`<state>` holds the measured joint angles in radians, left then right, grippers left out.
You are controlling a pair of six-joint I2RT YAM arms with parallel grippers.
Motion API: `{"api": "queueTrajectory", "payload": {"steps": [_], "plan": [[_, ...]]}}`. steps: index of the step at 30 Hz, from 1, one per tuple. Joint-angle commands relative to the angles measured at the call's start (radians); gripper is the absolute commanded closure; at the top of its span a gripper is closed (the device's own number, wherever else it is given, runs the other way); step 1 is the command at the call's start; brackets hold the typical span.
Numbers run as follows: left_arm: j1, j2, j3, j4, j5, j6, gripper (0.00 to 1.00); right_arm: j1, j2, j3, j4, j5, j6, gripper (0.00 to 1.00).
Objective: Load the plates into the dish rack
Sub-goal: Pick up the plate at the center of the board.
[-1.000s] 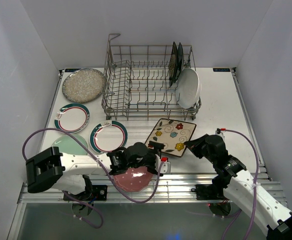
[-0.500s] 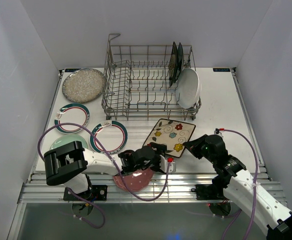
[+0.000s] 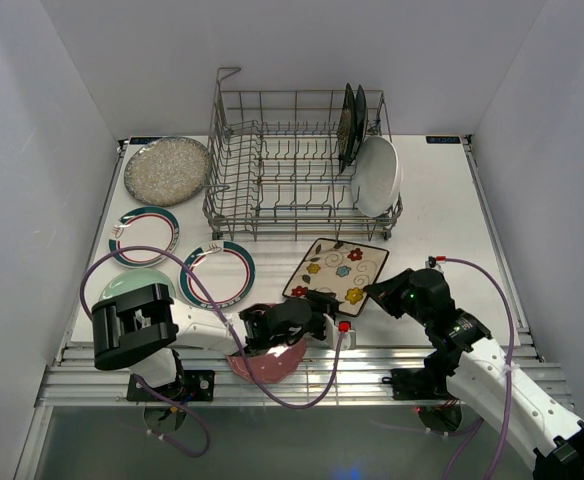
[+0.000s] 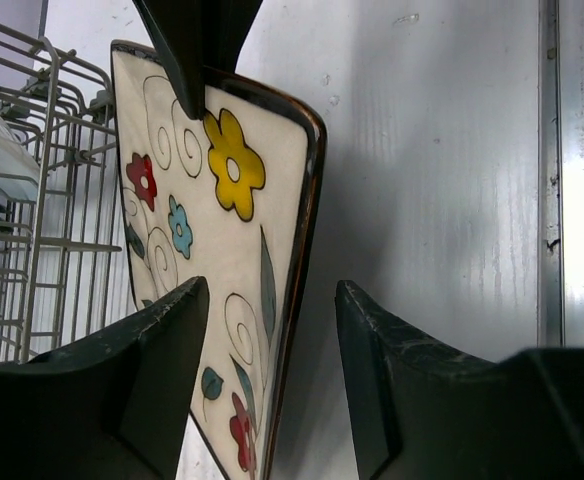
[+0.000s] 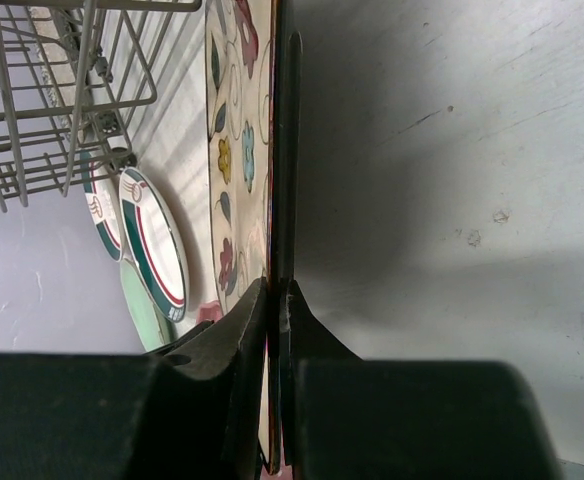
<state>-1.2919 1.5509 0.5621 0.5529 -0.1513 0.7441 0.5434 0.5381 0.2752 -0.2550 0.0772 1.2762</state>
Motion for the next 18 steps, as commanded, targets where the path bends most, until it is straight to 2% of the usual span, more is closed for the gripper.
{"api": "queueTrajectory", "payload": {"steps": [1, 5, 13, 17, 18], "plan": [[-0.015, 0.003, 0.001, 0.031, -0.022, 0.011, 0.37, -0.002, -0.009, 0.058, 0.178, -0.050, 0.048, 0.92], [-0.021, 0.001, -0.004, 0.039, -0.027, 0.015, 0.45, 0.000, -0.009, 0.056, 0.186, -0.054, 0.049, 0.92], [-0.043, 0.014, -0.014, 0.044, -0.034, 0.037, 0.55, -0.002, -0.020, 0.052, 0.189, -0.054, 0.054, 0.92], [-0.052, 0.024, -0.018, 0.045, -0.042, 0.049, 0.67, -0.002, -0.021, 0.047, 0.192, -0.054, 0.055, 0.92], [-0.053, 0.023, -0.018, 0.045, -0.044, 0.051, 0.73, 0.000, -0.021, 0.047, 0.192, -0.054, 0.057, 0.92]]}}
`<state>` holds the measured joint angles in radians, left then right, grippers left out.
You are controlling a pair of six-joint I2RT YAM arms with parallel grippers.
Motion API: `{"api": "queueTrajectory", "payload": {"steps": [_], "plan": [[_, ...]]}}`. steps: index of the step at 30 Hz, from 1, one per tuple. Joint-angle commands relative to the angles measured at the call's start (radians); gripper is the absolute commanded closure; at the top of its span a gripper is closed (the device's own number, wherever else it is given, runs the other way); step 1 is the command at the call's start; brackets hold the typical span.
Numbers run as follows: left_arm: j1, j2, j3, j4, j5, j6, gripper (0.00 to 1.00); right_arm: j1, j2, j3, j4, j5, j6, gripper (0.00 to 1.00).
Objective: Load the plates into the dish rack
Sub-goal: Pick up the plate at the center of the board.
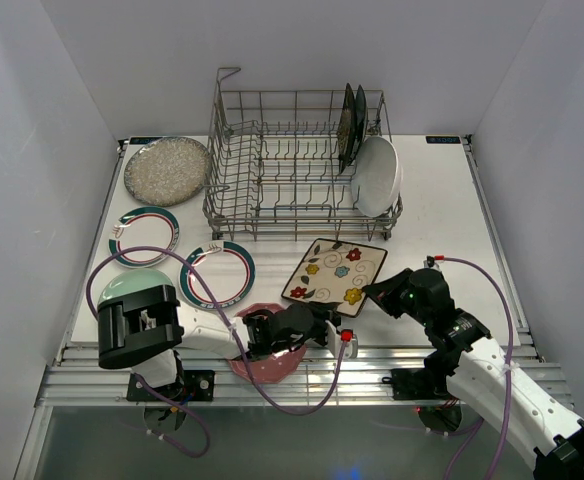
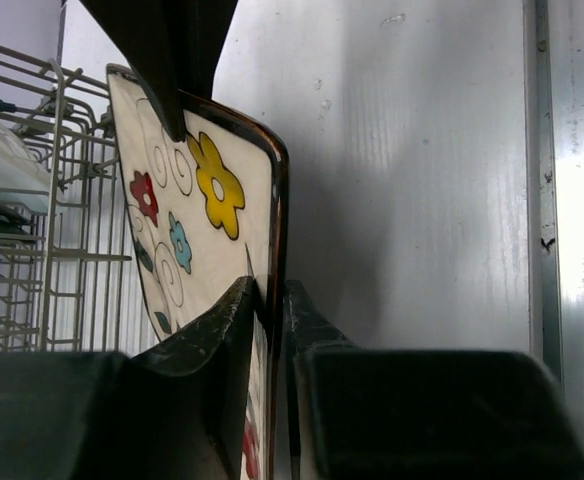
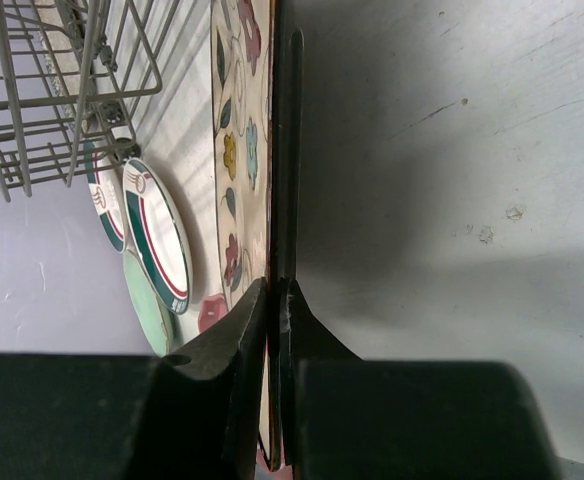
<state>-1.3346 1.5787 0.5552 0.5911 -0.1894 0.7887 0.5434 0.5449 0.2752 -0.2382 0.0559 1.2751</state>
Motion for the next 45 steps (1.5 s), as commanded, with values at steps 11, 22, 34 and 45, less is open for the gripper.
{"api": "queueTrajectory", "payload": {"steps": [11, 22, 34, 45], "plan": [[-0.028, -0.025, -0.021, 0.009, -0.016, 0.015, 1.00, -0.002, -0.036, 0.044, 0.172, -0.027, 0.063, 0.92], [-0.038, -0.063, -0.026, 0.010, -0.038, 0.012, 1.00, -0.002, -0.056, 0.021, 0.178, -0.005, 0.084, 0.74], [-0.041, -0.085, -0.028, 0.013, -0.045, 0.004, 1.00, -0.002, -0.071, -0.019, 0.267, -0.002, 0.063, 0.47], [-0.041, -0.103, -0.017, 0.012, -0.062, -0.019, 1.00, -0.002, -0.088, 0.004, 0.240, 0.022, 0.035, 0.22]]}}
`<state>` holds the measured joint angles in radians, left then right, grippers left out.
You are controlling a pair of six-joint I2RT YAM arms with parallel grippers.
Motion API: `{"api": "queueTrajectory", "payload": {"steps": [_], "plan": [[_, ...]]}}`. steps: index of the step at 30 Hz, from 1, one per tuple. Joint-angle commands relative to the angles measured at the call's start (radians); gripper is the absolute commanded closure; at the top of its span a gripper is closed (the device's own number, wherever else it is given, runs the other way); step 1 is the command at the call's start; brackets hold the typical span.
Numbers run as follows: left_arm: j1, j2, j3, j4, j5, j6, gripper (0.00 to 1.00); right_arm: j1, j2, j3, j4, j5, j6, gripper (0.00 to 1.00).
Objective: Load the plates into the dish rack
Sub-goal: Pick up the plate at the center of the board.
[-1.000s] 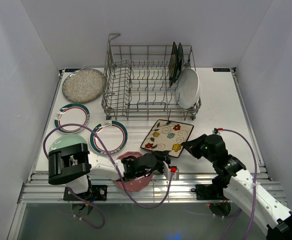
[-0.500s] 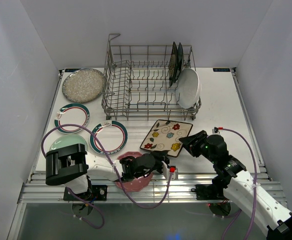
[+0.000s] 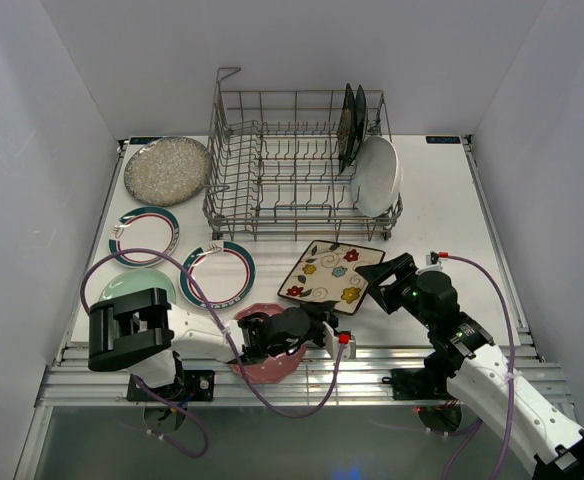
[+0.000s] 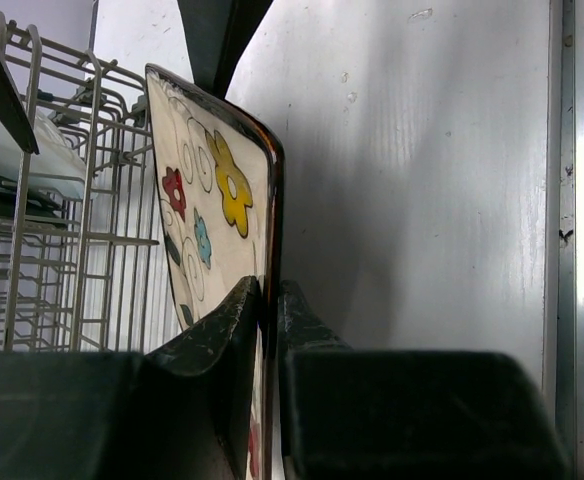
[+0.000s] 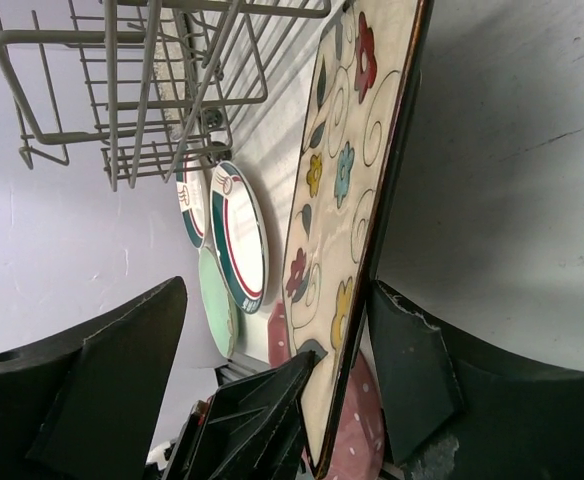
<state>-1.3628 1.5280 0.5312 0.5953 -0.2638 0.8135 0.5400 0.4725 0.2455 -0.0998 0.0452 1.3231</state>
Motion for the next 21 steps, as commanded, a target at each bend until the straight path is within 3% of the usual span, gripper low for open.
{"api": "queueTrajectory", "payload": {"steps": [1, 21], "plan": [[-0.013, -0.055, 0.013, 0.006, 0.000, -0.048, 1.00, 0.002, -0.017, 0.035, 0.071, 0.033, -0.016, 0.22], [-0.013, -0.187, 0.144, -0.308, 0.095, -0.234, 1.00, 0.002, -0.130, 0.070, -0.066, 0.169, -0.101, 0.22]]}}
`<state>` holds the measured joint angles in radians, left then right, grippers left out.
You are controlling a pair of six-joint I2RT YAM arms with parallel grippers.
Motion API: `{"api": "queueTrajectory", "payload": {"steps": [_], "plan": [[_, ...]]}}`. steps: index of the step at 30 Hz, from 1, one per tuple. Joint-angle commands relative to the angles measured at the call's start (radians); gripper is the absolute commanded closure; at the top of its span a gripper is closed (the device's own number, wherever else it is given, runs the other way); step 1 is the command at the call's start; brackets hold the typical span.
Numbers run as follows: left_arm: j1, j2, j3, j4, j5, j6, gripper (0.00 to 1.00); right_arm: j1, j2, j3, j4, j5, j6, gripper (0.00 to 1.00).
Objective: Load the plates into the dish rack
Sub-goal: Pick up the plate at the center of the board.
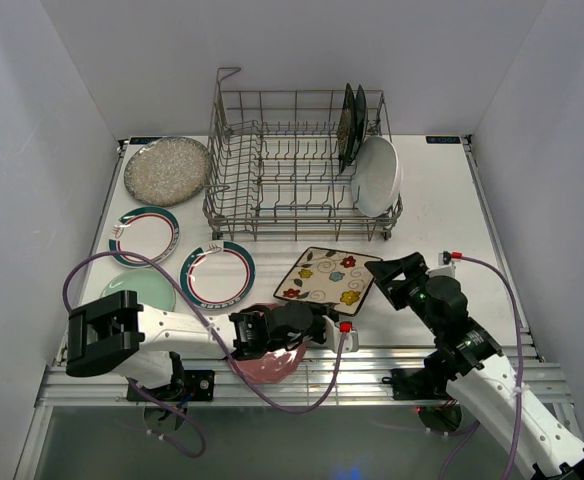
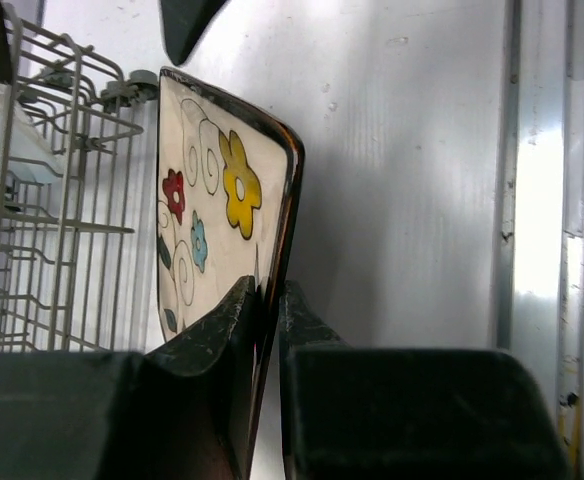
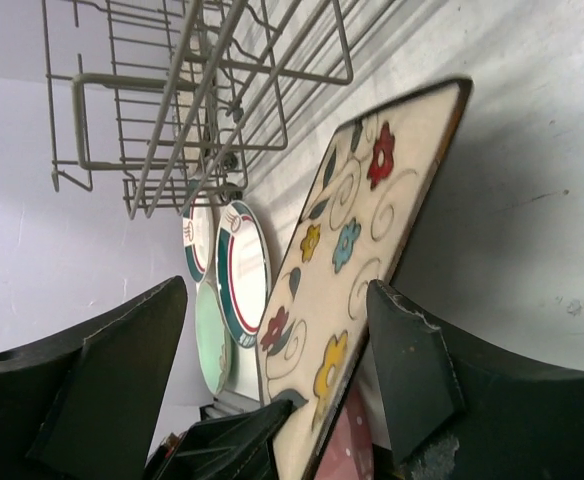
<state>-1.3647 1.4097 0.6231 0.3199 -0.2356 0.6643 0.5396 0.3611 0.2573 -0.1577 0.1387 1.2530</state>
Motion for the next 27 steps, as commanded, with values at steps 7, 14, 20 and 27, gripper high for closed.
{"api": "queueTrajectory", "payload": {"steps": [7, 14, 20, 27], "plan": [[-0.011, -0.100, 0.194, -0.218, 0.133, -0.170, 1.00, 0.002, -0.028, 0.115, -0.101, 0.101, -0.070, 0.25], [-0.011, -0.095, 0.253, -0.260, 0.116, -0.186, 1.00, 0.002, -0.062, 0.128, -0.143, 0.136, -0.087, 0.26], [-0.008, -0.117, 0.314, -0.291, 0.096, -0.181, 1.00, 0.003, -0.088, 0.123, -0.152, 0.150, -0.089, 0.26], [0.006, -0.112, 0.388, -0.318, 0.101, -0.192, 1.00, 0.002, -0.105, 0.134, -0.178, 0.164, -0.102, 0.27]]}}
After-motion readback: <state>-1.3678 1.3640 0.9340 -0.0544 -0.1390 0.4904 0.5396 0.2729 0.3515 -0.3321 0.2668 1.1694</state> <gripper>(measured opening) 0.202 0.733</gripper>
